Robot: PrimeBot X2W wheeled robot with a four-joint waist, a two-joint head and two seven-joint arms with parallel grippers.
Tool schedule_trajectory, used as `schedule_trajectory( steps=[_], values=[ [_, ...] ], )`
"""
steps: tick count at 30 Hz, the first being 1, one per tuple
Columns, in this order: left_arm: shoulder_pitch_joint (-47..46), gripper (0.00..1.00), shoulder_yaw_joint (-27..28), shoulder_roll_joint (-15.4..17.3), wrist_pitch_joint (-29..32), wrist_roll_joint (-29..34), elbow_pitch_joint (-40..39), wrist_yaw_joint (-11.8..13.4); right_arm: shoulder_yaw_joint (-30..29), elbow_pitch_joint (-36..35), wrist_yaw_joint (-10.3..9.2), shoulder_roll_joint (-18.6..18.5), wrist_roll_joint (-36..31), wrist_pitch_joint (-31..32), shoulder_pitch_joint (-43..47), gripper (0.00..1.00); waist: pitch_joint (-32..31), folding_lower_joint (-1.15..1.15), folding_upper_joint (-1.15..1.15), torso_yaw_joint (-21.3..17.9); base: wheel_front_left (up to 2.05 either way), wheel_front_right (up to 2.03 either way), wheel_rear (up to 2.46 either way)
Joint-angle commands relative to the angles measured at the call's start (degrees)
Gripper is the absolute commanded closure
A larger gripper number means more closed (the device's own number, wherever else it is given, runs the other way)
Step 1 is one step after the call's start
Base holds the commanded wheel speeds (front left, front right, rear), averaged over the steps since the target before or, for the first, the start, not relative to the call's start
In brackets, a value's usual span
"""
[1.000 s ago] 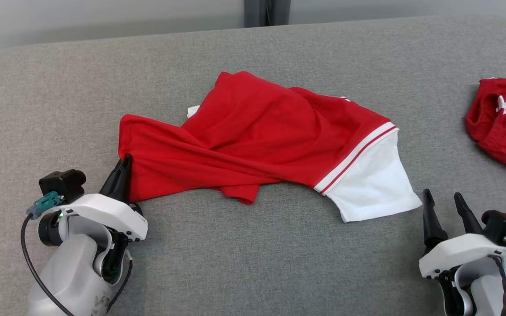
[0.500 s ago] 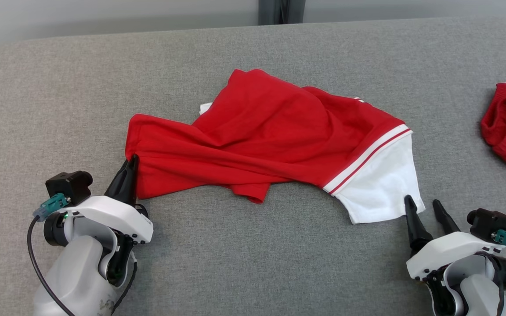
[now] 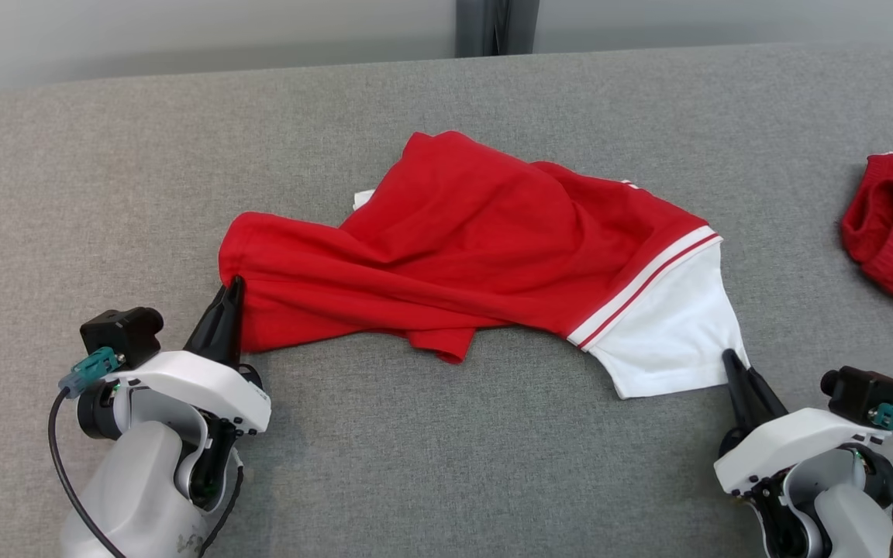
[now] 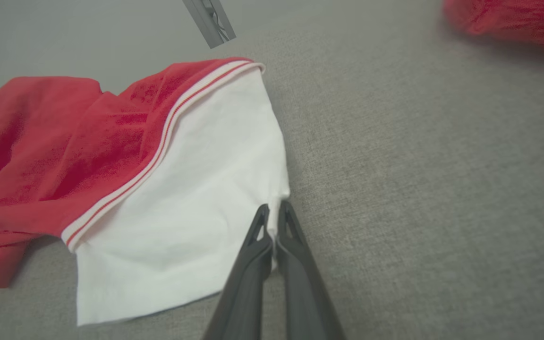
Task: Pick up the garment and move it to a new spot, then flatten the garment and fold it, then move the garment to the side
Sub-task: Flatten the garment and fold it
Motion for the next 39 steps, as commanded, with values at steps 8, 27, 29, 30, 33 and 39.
schedule_trajectory(
  steps=[8,27,29,30,33,39],
  values=[
    [2.9,1.00,4.0,0.2,-0.3,2.3,-6.7,-0.1,0.0,-7.2,0.02,-2.6,5.1,1.4,-0.3,1.00,-2.9,0.00,0.00,0.3,0.00,0.00,0.00],
    [3.8,1.00,12.1,-0.1,-0.2,17.3,-28.2,-0.1,-5.0,-19.2,0.03,-3.0,17.8,16.8,-16.9,1.00,-10.7,0.00,0.00,1.1,0.00,0.00,0.00],
    [2.9,1.00,12.3,0.1,-0.2,17.7,-28.3,-0.1,-5.6,-17.9,0.03,-1.9,18.2,18.3,-20.0,1.00,-11.6,0.00,0.00,1.0,0.00,0.00,0.00],
    [2.4,1.00,12.4,0.3,-0.2,17.9,-28.2,-0.1,-6.0,-17.0,0.03,-1.6,18.0,18.9,-21.5,1.00,-12.0,0.00,0.00,1.0,0.00,0.00,0.00],
    [0.2,1.00,12.8,0.9,-0.2,17.6,-27.4,-0.1,-6.5,-13.9,0.03,-0.4,16.7,20.3,-26.4,1.00,-13.0,0.00,0.00,1.0,0.00,0.00,0.00],
    [-5.7,1.00,11.8,2.5,-0.2,17.4,-24.2,-0.1,-7.4,-6.4,0.03,1.3,13.9,21.0,-35.7,1.00,-14.1,0.00,0.00,1.6,0.00,0.00,0.00]
  ],
)
